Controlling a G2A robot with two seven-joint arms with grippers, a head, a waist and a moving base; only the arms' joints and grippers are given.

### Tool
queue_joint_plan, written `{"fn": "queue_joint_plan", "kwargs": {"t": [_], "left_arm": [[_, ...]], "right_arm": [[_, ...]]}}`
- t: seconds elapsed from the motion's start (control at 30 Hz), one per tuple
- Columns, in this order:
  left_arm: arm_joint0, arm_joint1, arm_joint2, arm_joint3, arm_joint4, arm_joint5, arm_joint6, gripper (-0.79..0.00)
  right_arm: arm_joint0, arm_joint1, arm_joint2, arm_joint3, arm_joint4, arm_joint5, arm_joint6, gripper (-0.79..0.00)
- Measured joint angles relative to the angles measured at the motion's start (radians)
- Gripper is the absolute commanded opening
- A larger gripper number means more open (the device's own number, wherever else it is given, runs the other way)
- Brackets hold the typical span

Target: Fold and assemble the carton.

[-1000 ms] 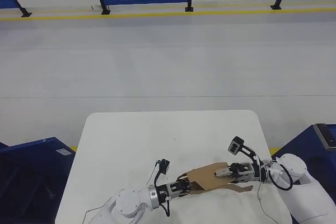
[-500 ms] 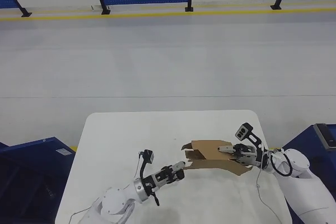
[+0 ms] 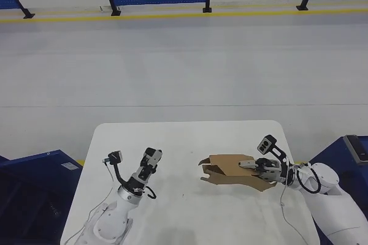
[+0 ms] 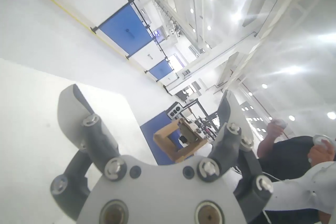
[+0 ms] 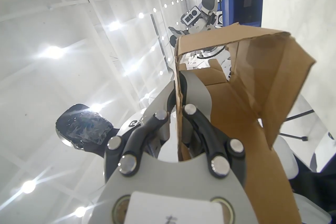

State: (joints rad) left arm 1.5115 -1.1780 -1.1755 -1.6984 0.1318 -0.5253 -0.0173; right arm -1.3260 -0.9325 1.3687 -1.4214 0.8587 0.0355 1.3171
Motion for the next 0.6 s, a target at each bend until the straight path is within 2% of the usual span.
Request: {"fn": "queue_joint_plan", "kwargs": {"t": [0.2,0.3,0.47,0.6], "left_arm": [[0.0,0.001,0.001,-0.006,0.014,-0.001,-0.015,0.0],[0.012,0.003,0.018,-0.035,0.113,0.061,-0.066,0.0],[0.062,0.004,0.045,-0.139,0.121,0.13,-0.134,0.0],[0.096,0.007,0.056,-0.204,0.079,0.175,-0.204,0.0]], "right_arm": [[0.0,0.0,0.0,-0.001,0.001,-0.001,0.0,-0.785],[0.01,-0.001,0.008,0.004,0.038,-0.014,0.054,-0.785],[0.085,-0.004,0.012,0.103,0.059,-0.127,0.213,-0.785],[0.127,0.0,-0.033,0.113,0.114,-0.214,0.219,-0.785]]}}
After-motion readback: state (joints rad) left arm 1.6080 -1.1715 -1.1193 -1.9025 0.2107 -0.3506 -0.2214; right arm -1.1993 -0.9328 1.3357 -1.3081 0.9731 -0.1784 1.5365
